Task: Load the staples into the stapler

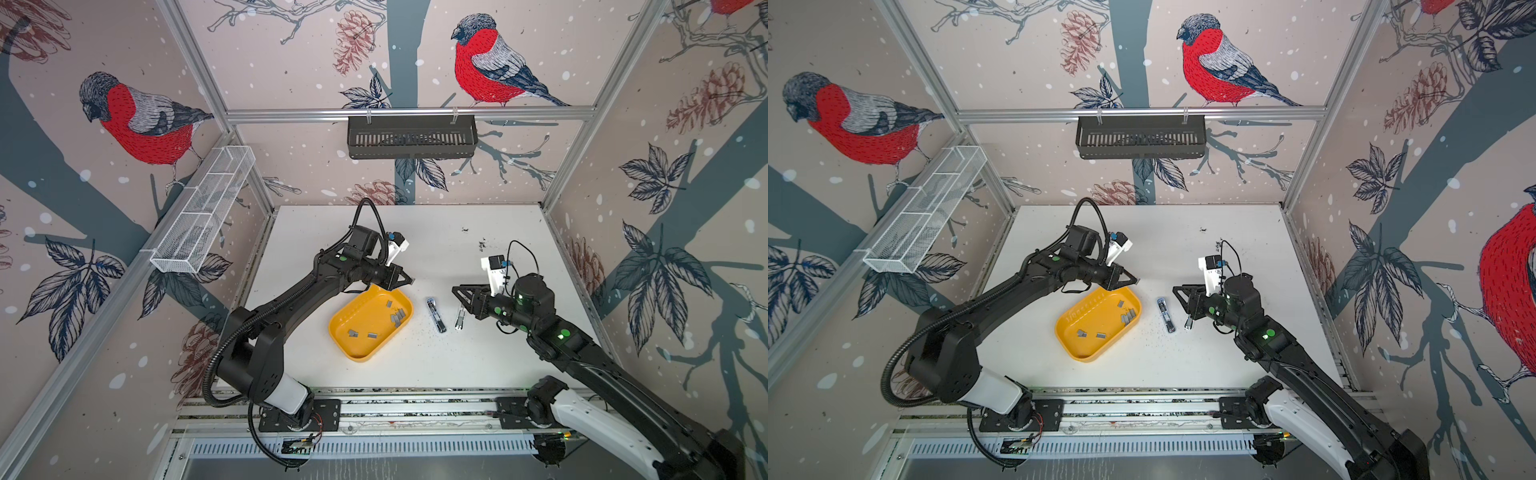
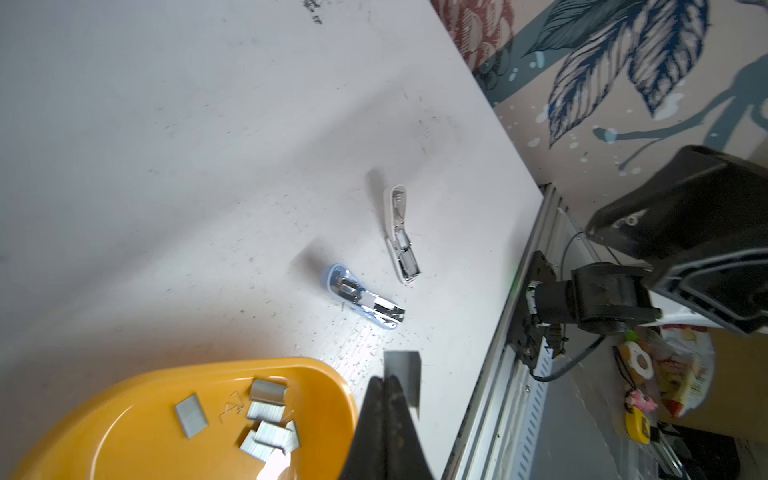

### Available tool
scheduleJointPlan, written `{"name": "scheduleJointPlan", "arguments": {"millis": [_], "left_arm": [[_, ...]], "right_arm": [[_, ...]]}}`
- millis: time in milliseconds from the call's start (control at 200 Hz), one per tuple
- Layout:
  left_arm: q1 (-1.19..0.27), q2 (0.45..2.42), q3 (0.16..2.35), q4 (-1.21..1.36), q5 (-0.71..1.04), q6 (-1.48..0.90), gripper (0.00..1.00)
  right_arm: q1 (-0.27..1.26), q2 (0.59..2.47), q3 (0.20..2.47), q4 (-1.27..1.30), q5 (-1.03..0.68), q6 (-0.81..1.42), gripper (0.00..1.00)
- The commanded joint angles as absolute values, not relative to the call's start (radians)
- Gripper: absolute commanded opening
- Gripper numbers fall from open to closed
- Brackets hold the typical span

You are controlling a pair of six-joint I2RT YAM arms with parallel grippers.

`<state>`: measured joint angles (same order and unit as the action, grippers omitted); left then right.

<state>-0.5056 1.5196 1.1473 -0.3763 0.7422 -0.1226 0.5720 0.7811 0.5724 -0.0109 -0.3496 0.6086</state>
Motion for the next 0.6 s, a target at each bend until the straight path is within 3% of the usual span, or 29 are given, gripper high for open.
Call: {"name": "scheduleJointPlan", "arguments": {"millis": [0,290,595], "left_arm": [[-0.501,1.492,1.132,-0.258,0.903,-0.128,0.0],[-0.492,1.481,1.152,-0.046,1.095,-0.296,0.0],[-0.517,1.427,1.061,0.55,1.126,-0.84,0.0]], "right_arm": [[0.561,0.78,0.559,0.158,-0.448,0.694,0.37],[0.55,0.821,0.543,0.508,-0.524,0.887,0.44],[0.549,0.874,0.591,0.709,-0.497,1.007,0.56]]}}
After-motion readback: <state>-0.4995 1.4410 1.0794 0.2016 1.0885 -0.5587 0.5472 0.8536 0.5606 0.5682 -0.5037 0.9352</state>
